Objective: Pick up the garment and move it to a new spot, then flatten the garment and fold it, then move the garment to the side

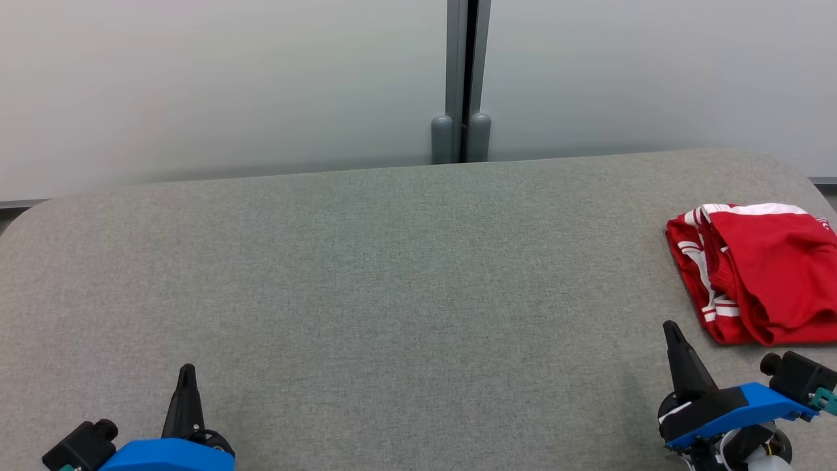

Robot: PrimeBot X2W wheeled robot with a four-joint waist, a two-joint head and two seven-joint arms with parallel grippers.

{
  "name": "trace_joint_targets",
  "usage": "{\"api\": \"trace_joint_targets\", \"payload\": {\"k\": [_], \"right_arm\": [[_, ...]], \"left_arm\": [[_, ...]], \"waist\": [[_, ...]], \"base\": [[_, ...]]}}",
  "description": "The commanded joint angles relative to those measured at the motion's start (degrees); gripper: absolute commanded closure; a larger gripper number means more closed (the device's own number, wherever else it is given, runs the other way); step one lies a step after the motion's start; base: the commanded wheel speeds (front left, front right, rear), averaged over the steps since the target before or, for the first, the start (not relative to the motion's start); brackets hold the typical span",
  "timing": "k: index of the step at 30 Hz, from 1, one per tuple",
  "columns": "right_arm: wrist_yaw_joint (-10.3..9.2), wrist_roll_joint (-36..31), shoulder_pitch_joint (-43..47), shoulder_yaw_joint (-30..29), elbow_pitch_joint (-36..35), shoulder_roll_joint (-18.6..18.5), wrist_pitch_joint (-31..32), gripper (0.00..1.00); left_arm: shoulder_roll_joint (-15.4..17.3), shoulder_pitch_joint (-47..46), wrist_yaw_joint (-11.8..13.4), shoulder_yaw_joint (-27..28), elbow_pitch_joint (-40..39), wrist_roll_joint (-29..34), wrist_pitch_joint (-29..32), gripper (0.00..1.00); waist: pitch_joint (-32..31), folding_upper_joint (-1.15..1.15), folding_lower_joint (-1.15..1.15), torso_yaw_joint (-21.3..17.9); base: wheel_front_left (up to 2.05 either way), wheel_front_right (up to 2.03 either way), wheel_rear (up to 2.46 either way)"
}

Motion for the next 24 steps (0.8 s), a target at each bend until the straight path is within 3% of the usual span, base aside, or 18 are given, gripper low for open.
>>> {"api": "trace_joint_targets", "payload": {"k": [1, 24], "right_arm": [[0.01, 1.6, -0.2, -0.3, -1.2, -0.1, 0.3, 1.00], [0.01, 18.7, 0.1, -1.7, -3.2, 0.4, 3.2, 1.00]], "left_arm": [[0.1, -1.8, -0.2, 0.5, -1.0, -1.4, 0.3, 1.00], [-0.6, -3.3, -0.3, 2.1, -2.9, -16.4, 4.7, 1.00]], "waist": [[0.0, 0.00, 0.00, 0.0], [-0.3, 0.00, 0.00, 0.6]], "base": [[0.00, 0.00, 0.00], [0.00, 0.00, 0.00]]}}
